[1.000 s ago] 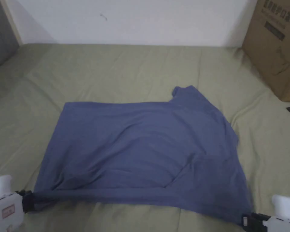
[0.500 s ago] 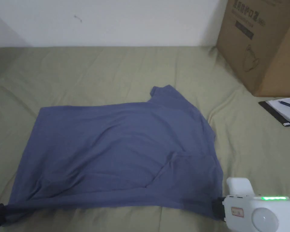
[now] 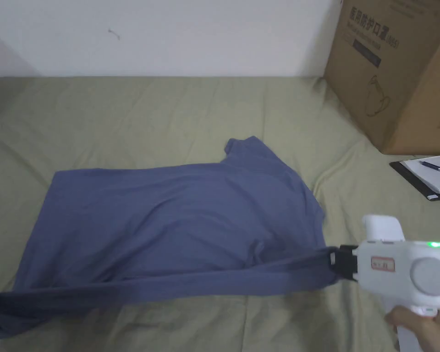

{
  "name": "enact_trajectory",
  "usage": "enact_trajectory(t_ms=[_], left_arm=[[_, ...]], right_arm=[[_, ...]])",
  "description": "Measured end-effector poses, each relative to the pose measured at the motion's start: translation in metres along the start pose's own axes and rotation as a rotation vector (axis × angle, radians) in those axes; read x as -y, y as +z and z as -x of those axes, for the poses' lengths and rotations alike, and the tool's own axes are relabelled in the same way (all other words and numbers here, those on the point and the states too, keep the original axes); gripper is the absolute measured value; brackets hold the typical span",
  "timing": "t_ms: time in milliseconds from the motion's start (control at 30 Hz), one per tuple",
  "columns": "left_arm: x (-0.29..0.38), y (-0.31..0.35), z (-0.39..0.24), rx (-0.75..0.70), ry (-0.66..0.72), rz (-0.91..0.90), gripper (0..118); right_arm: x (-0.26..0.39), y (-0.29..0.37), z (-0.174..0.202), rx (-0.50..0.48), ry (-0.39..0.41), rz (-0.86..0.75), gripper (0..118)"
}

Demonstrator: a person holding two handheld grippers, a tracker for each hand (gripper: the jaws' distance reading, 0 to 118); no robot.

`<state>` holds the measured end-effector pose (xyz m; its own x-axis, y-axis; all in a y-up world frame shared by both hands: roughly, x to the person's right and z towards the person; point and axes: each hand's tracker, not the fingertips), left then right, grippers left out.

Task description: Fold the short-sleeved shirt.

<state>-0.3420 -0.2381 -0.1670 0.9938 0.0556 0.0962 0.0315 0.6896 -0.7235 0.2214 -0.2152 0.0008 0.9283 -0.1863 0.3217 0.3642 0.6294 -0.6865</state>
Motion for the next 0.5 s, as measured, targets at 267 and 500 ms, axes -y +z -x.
enact_trajectory(t_ms=[267, 500], left_arm=[[-0.066, -0.074, -0.031, -0.015, -0.108, 0.109, 2], [-0.064, -0.092, -0.03, -0.063, -0.069, 0.166, 112]], right_arm=[[-0.07, -0.093, 0.012, 0.08, -0.007, 0.091, 4], [-0.062, -0.122, 0.006, 0.127, -0.016, 0.15, 101]])
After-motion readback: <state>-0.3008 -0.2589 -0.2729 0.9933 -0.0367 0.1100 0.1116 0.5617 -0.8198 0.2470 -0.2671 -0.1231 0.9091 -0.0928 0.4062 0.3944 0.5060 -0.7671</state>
